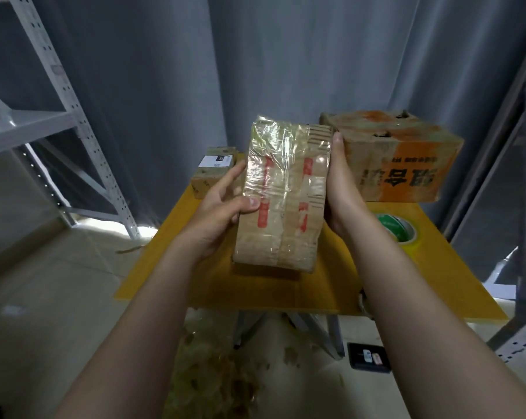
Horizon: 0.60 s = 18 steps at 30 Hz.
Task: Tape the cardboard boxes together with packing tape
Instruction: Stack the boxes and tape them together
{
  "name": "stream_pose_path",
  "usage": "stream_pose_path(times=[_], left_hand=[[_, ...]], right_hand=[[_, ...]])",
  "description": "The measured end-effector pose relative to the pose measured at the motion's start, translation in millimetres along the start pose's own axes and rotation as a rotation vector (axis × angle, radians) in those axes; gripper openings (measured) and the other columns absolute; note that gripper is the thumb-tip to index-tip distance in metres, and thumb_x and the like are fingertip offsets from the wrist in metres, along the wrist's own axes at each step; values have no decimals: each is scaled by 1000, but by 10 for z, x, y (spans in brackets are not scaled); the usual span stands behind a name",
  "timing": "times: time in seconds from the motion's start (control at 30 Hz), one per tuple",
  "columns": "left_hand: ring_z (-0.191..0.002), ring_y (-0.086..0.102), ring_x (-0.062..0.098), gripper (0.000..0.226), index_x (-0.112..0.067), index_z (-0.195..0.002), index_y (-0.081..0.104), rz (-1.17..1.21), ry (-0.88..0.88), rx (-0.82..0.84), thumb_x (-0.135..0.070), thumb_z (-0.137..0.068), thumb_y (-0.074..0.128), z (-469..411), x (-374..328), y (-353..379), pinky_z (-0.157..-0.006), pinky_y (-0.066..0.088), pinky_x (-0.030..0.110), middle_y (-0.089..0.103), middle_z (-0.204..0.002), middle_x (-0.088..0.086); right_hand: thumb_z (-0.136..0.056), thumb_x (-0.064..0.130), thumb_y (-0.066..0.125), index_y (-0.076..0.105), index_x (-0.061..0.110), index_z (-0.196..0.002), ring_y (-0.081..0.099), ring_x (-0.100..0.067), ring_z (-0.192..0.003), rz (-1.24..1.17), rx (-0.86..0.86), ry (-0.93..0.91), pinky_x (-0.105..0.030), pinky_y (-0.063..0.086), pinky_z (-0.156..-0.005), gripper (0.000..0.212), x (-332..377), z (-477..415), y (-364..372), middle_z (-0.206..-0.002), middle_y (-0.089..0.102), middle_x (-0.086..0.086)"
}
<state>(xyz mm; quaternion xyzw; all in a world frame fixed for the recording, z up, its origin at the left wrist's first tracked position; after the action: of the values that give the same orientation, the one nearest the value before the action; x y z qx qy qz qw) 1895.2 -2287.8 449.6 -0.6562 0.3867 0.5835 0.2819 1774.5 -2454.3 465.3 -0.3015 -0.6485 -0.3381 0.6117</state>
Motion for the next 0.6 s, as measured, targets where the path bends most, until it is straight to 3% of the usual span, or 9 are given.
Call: stream_pose_path(times=[0.07,0.17,0.27,0.33,0.43,0.5,0.6], left_hand=[[-109,73,19,86,-36,-144,54,-25,29,-75,-27,-65,87,11,-51,-24,-77,59,26,71,-130,1],[-108,69,0,67,-35,-139,49,-243,167,-221,-19,-85,84,34,-222,-50,-78,59,18,64,-127,-8],[-110,68,2,70,-38,-138,47,-314,241,-288,-20,-83,86,100,-335,21,-94,61,32,59,-131,-9],[-127,58,6,88,-39,-148,46,-436,237,-279,-41,-72,91,124,-390,100,-110,51,38,50,-144,-6],[-151,26,17,144,-44,-163,8,-652,76,-148,-76,-45,85,116,-296,261,-125,26,37,17,-162,-2],[-157,10,23,153,-48,-161,-8,-741,41,-113,-79,-40,81,148,-277,347,-128,20,45,2,-164,-6],[-158,9,24,144,-50,-158,-14,-765,50,-89,-63,-51,82,167,-248,444,-126,28,49,-3,-164,-10]], right_hand=[[-98,78,26,48,29,-152,50,-27,-141,-47,-6,1,-52,35,-121,77,-2,15,53,-152,55,-2],[-105,66,29,47,22,-131,60,-17,-114,56,-146,-121,-46,46,-108,54,155,50,-2,-123,63,2],[-105,61,34,42,23,-131,56,-21,-121,126,-177,-187,-41,44,-104,47,247,56,9,-133,57,-5],[-107,58,36,43,23,-128,56,-21,-122,145,-193,-231,-38,43,-102,42,314,86,12,-136,56,-8],[-106,60,35,41,21,-133,52,-26,-129,174,-204,-254,-44,40,-110,47,353,165,55,-145,50,-10],[-104,64,33,38,20,-143,42,-30,-138,209,-222,-239,-46,35,-114,59,318,231,103,-151,41,-10],[-101,69,30,31,21,-145,33,-31,-142,289,-292,-285,-45,30,-109,65,321,339,113,-154,33,-10]])
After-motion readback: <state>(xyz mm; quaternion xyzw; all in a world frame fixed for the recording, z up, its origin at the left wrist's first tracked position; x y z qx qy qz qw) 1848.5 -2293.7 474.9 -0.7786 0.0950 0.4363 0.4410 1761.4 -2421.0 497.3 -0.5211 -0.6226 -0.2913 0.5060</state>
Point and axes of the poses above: each hand's wrist, its own z-axis away from the middle knuckle, its own y-axis out of the palm, x = y × z, the point moved 10 cm from there along -z, towards the middle knuckle
